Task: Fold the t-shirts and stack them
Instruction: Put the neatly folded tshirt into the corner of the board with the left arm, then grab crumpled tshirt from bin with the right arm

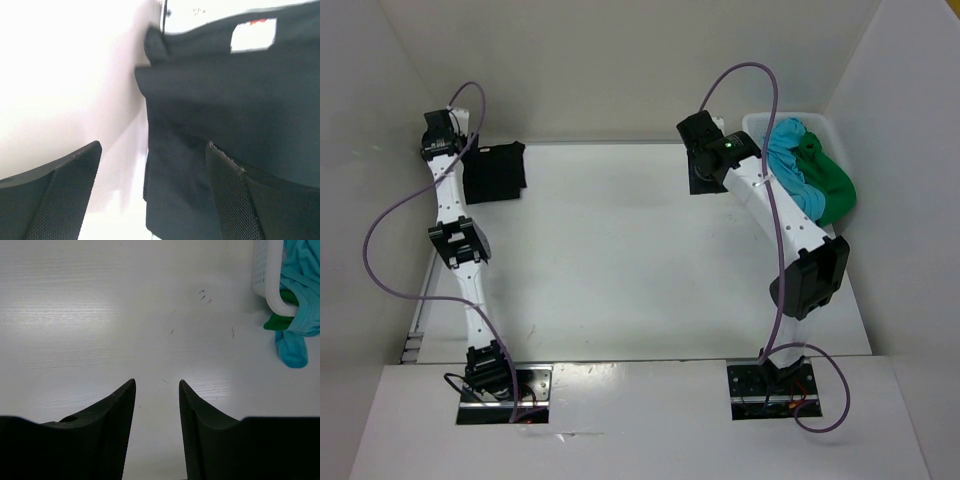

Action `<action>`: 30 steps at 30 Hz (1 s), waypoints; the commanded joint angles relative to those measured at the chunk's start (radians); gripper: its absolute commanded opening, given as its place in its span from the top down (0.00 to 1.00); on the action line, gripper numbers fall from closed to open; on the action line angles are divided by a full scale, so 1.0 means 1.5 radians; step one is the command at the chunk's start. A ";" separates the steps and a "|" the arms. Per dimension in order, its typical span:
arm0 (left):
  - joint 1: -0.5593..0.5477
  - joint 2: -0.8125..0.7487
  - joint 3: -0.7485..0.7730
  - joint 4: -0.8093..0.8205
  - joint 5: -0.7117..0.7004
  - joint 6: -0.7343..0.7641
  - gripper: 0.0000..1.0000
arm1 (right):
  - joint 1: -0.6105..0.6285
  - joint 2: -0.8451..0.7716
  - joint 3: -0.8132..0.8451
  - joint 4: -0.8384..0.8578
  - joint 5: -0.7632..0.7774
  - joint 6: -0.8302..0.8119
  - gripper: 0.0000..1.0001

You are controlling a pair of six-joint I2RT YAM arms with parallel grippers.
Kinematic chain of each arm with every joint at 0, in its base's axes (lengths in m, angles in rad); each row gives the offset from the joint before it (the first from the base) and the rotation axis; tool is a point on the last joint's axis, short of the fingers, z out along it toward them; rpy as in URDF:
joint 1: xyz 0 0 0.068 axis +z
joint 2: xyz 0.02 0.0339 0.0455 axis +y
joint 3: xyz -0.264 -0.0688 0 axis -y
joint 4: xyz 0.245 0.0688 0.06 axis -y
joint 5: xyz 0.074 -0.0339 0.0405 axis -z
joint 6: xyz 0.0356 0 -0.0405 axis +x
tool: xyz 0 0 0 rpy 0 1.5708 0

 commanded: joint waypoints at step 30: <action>-0.352 -0.703 -0.697 -0.126 0.435 0.025 0.01 | -0.387 0.111 0.236 0.004 -0.002 0.046 0.18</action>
